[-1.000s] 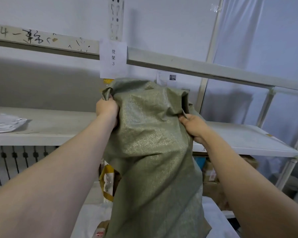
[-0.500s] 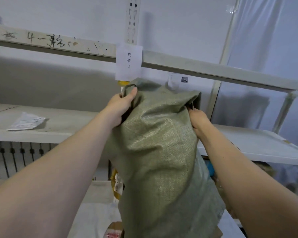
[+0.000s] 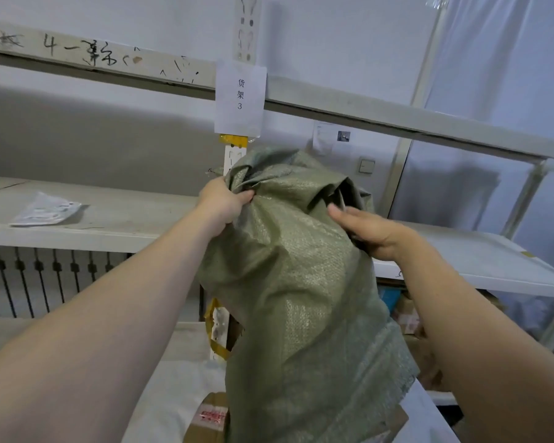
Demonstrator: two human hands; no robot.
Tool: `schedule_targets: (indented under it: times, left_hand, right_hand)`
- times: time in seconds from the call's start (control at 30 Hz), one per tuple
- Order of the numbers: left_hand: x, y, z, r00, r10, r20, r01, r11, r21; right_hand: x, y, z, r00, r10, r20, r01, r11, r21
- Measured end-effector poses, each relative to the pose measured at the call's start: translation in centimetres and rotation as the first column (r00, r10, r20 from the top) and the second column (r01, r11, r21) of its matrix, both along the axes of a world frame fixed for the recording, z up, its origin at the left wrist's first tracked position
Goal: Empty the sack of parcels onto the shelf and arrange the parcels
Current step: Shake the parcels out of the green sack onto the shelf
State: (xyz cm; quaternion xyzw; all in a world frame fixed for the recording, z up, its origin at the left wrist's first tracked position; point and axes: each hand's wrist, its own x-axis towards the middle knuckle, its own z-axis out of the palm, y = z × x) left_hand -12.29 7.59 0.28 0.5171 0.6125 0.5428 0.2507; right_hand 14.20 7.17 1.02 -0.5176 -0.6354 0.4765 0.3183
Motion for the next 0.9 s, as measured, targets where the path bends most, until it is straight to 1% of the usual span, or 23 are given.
schedule_targets:
  times: [0.03, 0.07, 0.1, 0.13, 0.17, 0.23, 0.3, 0.33, 0.4, 0.43, 0.47, 0.57, 0.67, 0.7, 0.8, 0.87, 0.9]
  left_hand:
    - [0.0, 0.0, -0.1, 1.000, 0.028, 0.005, -0.028, 1.000, 0.011]
    - [0.1, -0.1, -0.2, 0.999, 0.048, 0.012, -0.048, 0.999, 0.018]
    - [0.2, -0.1, -0.2, 0.998, 0.063, 0.020, -0.064, 0.998, 0.024]
    - [0.4, -0.2, -0.2, 0.997, 0.076, 0.023, -0.077, 0.997, 0.033]
    - [0.5, -0.2, -0.1, 0.996, 0.092, 0.022, -0.093, 0.995, 0.047]
    - [0.6, -0.3, 0.6, 0.991, 0.134, 0.011, -0.135, 0.988, 0.079]
    - [0.4, -0.4, 1.9, 0.987, 0.162, -0.008, -0.160, 0.981, 0.112]
    - [0.3, -0.4, 2.6, 0.986, 0.168, -0.024, -0.163, 0.978, 0.127]
    - [0.2, -0.4, 4.4, 0.981, 0.175, -0.081, -0.161, 0.974, 0.156]
    - [0.2, -0.4, 5.2, 0.979, 0.171, -0.113, -0.152, 0.975, 0.165]
    - [0.3, -0.4, 5.8, 0.977, 0.162, -0.141, -0.138, 0.976, 0.167]
    - [0.7, -0.1, 6.3, 0.970, 0.116, -0.215, -0.091, 0.988, 0.121]
    - [1.2, 0.3, 5.6, 0.964, 0.095, -0.249, -0.071, 0.992, 0.102]
    - [1.3, 0.4, 5.4, 0.963, 0.092, -0.252, -0.071, 0.993, 0.094]
    - [1.5, 0.4, 4.1, 0.970, 0.062, -0.235, -0.052, 0.997, 0.051]
    - [1.6, 0.3, 2.5, 0.977, 0.103, -0.186, -0.095, 0.994, 0.049]
    - [1.6, 0.2, 1.7, 0.973, 0.155, -0.172, -0.151, 0.988, 0.036]
  right_hand:
    - [0.1, -0.3, -0.3, 0.994, 0.040, 0.101, -0.038, 0.999, -0.025]
    - [0.0, -0.8, -0.6, 0.984, 0.056, 0.168, -0.051, 0.998, -0.032]
    - [-0.1, -0.8, -0.9, 0.978, 0.031, 0.208, -0.030, 1.000, -0.005]
    - [-0.5, -0.8, -1.2, 0.976, -0.016, 0.218, 0.004, 0.998, 0.056]
    - [-1.0, -0.6, -1.3, 0.979, -0.061, 0.196, 0.038, 0.992, 0.118]
    - [-2.1, -0.6, -1.1, 0.992, -0.106, 0.074, 0.090, 0.976, 0.200]
    - [-3.2, -0.5, -0.2, 0.988, -0.125, -0.093, 0.144, 0.961, 0.235]
    - [-3.7, -0.7, 0.4, 0.972, -0.142, -0.187, 0.185, 0.954, 0.237]
    - [-4.2, -0.7, 1.5, 0.912, -0.157, -0.379, 0.256, 0.939, 0.229]
    - [-4.3, -0.6, 1.9, 0.884, -0.160, -0.439, 0.278, 0.936, 0.218]
    - [-4.5, -0.7, 2.2, 0.876, -0.171, -0.452, 0.292, 0.932, 0.213]
    - [-4.8, -0.7, 2.1, 0.909, -0.222, -0.352, 0.311, 0.924, 0.221]
    - [-4.8, -0.5, 1.1, 0.863, -0.248, -0.440, 0.352, 0.920, 0.172]
    - [-4.9, -0.2, 0.7, 0.869, -0.271, -0.415, 0.366, 0.916, 0.167]
    - [-5.0, 0.5, 0.1, 0.896, -0.370, -0.245, 0.420, 0.886, 0.199]
    - [-5.0, 1.0, 0.2, 0.864, -0.472, -0.172, 0.501, 0.840, 0.208]
    - [-4.8, 1.4, 0.1, 0.839, -0.521, -0.154, 0.543, 0.814, 0.206]
